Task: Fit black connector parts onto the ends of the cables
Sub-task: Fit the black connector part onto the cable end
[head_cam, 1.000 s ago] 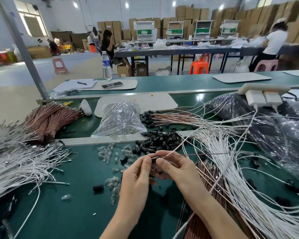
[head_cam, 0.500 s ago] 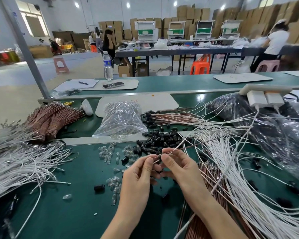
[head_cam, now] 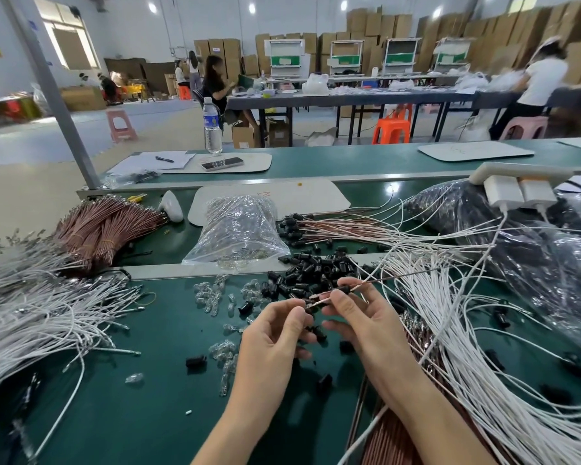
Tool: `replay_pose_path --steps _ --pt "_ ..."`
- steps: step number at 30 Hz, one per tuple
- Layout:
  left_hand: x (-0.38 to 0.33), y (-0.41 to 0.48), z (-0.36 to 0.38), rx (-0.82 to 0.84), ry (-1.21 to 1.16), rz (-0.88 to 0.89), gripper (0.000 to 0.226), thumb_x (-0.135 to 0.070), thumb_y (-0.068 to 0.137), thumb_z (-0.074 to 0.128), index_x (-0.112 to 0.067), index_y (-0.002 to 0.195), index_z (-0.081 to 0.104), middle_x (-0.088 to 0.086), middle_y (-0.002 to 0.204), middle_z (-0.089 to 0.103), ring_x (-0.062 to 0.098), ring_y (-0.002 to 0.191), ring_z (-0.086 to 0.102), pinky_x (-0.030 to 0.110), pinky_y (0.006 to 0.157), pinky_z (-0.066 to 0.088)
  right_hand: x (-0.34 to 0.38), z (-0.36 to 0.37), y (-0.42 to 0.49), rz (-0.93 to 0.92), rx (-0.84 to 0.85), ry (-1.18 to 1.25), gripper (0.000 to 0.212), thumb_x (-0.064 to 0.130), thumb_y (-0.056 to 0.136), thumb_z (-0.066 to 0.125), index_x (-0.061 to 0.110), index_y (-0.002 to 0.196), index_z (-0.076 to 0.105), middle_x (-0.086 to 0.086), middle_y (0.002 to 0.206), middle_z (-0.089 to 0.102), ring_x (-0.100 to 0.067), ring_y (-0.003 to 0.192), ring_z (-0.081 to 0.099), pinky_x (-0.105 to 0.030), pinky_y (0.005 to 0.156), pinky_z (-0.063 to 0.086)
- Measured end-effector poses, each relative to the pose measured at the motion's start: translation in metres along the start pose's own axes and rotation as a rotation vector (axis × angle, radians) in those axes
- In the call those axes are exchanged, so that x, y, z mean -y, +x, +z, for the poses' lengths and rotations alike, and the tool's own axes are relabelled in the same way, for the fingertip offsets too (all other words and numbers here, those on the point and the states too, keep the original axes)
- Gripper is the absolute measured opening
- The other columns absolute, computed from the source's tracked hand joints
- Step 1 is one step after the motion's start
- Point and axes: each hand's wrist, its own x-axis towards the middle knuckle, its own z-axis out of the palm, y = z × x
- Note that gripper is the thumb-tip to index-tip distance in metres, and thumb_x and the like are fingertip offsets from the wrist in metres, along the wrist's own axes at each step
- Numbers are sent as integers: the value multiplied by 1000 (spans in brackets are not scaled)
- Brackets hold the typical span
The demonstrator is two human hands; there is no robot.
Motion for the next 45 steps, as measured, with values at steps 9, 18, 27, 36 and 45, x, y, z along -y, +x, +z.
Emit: replay_pose_path --steps 9,18,27,36,45 --pt "-4 -1 -2 45 -25 56 15 -37 87 65 -30 95 75 4 88 76 15 74 70 28 64 57 16 10 -14 -204 39 -216 22 31 82 72 29 103 67 -5 93 77 -17 85 74 -23 71 58" --pt "-6 -2 0 108 -52 68 14 -37 88 65 -28 94 76 4 84 74 15 70 68 26 61 55 25 16 -23 -353 16 -384 18 29 90 71 41 101 64 6 97 76 -11 85 73 -16 74 54" --pt "3 1 0 69 38 13 14 -37 88 69 -27 98 72 2 86 75 14 70 69 24 59 55 2 5 -6 -94 -13 -164 14 10 95 68 16 108 66 -7 95 78 -17 86 75 -22 72 58" --pt "6 2 -1 52 88 46 7 -21 99 64 -23 98 71 3 88 76 17 72 69 25 60 56 3 7 -9 -74 75 -106 28 31 79 76 23 105 69 -11 97 78 -18 88 75 -21 77 58" --pt "5 3 -2 39 92 33 11 -23 101 60 -18 96 70 3 86 76 14 70 69 25 60 55 3 6 -7 -66 114 -175 31 26 78 77 37 106 70 -8 93 77 -22 90 76 -25 82 59"
